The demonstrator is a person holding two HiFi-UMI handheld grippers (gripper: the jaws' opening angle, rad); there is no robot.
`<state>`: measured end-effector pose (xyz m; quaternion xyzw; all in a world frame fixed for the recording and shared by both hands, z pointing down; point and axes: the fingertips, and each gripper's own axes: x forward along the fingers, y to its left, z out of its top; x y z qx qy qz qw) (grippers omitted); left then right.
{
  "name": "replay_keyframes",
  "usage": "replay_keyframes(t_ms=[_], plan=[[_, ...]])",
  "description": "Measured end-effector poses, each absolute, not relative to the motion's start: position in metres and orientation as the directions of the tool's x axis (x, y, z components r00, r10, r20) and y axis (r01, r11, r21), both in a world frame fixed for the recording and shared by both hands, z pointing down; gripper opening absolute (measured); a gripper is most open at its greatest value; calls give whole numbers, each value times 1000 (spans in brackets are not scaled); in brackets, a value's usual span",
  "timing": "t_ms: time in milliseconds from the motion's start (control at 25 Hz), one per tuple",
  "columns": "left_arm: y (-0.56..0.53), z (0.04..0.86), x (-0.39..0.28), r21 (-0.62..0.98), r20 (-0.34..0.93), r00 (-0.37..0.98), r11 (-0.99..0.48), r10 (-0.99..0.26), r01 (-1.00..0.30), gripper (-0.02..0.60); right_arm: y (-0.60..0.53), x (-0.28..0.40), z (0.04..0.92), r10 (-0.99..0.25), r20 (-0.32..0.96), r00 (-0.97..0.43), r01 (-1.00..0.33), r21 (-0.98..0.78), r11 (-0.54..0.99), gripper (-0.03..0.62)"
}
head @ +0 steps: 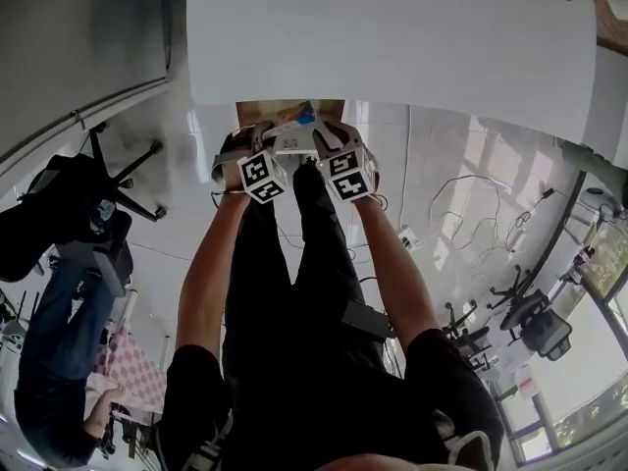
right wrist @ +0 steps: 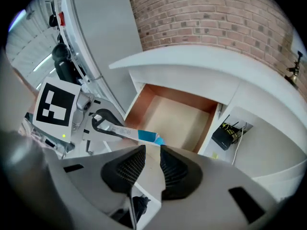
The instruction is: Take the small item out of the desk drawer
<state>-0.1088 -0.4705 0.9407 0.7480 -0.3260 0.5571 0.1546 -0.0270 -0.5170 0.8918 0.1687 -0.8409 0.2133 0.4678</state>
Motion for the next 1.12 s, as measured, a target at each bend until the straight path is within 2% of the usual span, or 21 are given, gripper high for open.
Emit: replay_keyframes(t_ms=[120, 320, 520, 640, 840, 1120], plan=[[-454, 895, -113, -88, 929, 173, -649, -327, -756, 84, -517, -22, 844, -105, 827, -552, -520, -243, 819, 114], [-436, 814, -137, -7, 873, 195, -411, -447, -912, 84, -523, -31, 762, -182, 767, -615, -548, -250, 798, 88], [-421, 728, -157, 28, 784, 172, -243, -596, -970, 83, -522, -33, 682, -267, 690, -673, -567, -249, 785, 81], [-429, 662, -170, 25, 685, 129, -153, -717, -988, 83, -530, -32, 631, -342, 624, -703, -595, -253, 763, 81], [-452, 532, -181, 22, 471, 84, -84, -878, -996, 83, -542, -35, 536, -459, 489, -741, -610, -205, 766, 81], [-444, 397, -171, 31, 214, 92, -87, -972, -996, 84, -537, -23, 412, -600, 252, -759, -638, -108, 762, 81]])
